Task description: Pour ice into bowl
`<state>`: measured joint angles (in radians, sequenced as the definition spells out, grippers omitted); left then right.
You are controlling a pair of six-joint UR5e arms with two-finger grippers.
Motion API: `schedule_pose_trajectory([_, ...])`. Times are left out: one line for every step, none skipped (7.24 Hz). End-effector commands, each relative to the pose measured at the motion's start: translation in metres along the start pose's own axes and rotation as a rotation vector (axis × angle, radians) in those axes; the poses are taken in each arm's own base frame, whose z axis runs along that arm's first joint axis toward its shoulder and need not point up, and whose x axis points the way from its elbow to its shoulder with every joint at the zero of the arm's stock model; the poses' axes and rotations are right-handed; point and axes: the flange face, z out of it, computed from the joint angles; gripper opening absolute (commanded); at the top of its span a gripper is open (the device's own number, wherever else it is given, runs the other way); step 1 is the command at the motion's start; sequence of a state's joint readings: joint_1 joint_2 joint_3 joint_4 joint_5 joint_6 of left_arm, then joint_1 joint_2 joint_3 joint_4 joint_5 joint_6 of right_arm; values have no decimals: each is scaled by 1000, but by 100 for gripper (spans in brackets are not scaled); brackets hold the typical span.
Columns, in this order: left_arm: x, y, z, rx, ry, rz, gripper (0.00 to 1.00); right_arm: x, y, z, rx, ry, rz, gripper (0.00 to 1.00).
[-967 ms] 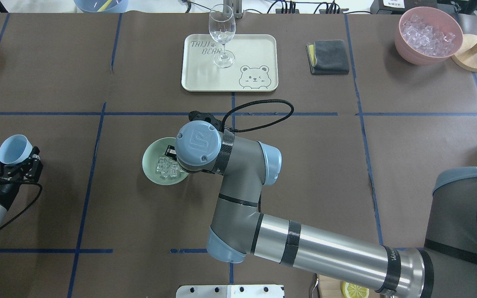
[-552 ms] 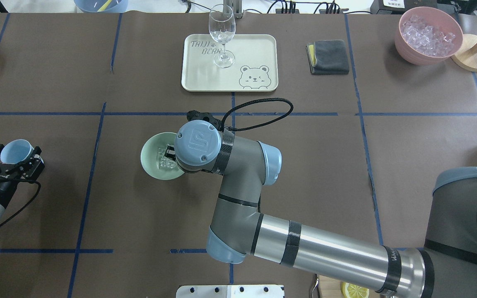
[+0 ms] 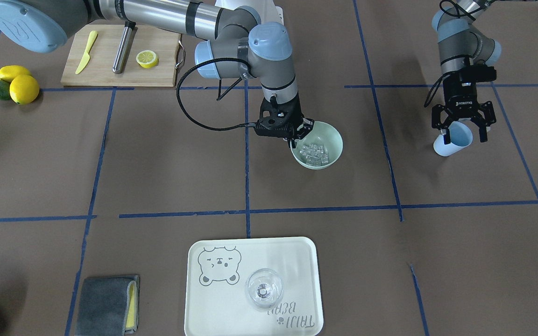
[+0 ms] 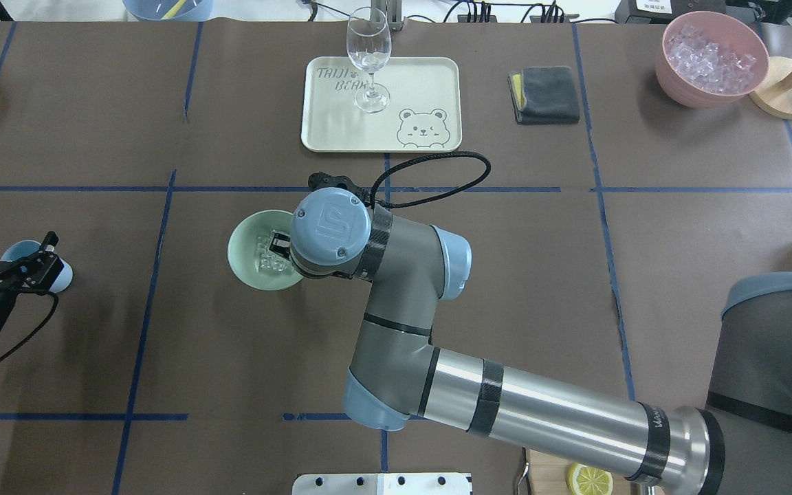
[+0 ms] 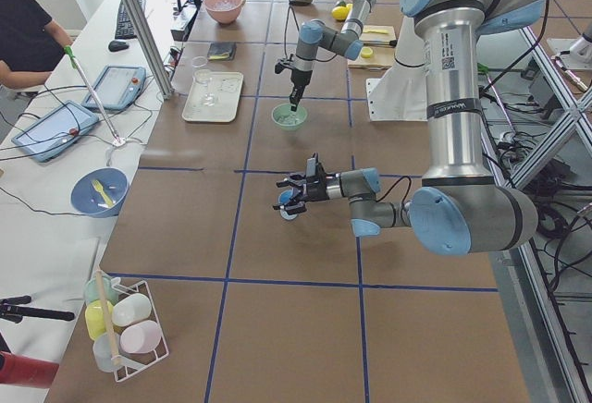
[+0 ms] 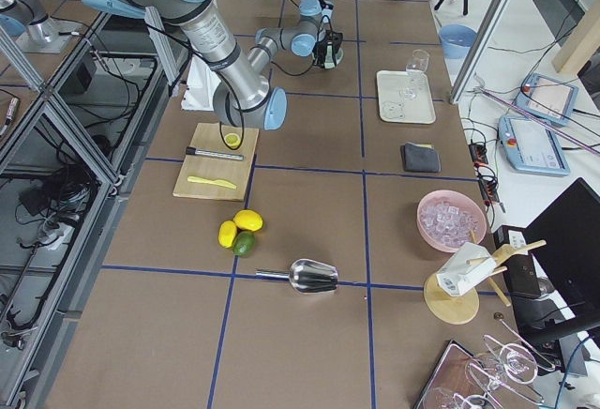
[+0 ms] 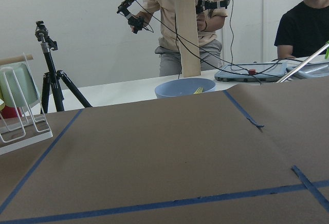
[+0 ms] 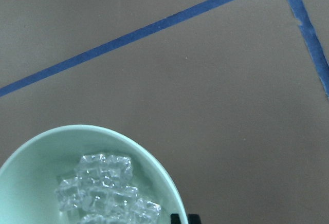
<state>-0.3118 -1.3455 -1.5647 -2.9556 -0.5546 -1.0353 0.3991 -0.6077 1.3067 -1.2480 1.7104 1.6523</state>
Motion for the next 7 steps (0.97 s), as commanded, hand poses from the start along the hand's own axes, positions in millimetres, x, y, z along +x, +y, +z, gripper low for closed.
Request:
schedule_pose_trajectory([5, -29, 2, 1, 18, 10, 100, 4, -21, -29, -27, -34, 12, 0])
schedule_pose_trajectory([-4, -47, 11, 6, 5, 68, 100, 48, -31, -41, -20, -30, 19, 0])
schedule_pose_trajectory([-15, -73, 23, -12, 9, 139, 100, 95, -36, -65, -11, -33, -22, 0])
schedule_pose_trajectory([-33, -95, 35, -31, 9, 228, 100, 132, -40, -87, -1, -26, -75, 0])
schedule_pose_trajectory([-55, -113, 47, -58, -8, 346, 100, 151, -50, -107, 15, -25, -100, 0])
schedule_pose_trajectory([-72, -136, 57, -103, -18, 450, 100, 169, -57, -116, 18, -19, -115, 0])
schedule_pose_trajectory([-87, -163, 68, -171, -18, 539, 100, 198, -76, -130, 3, -6, -131, 0])
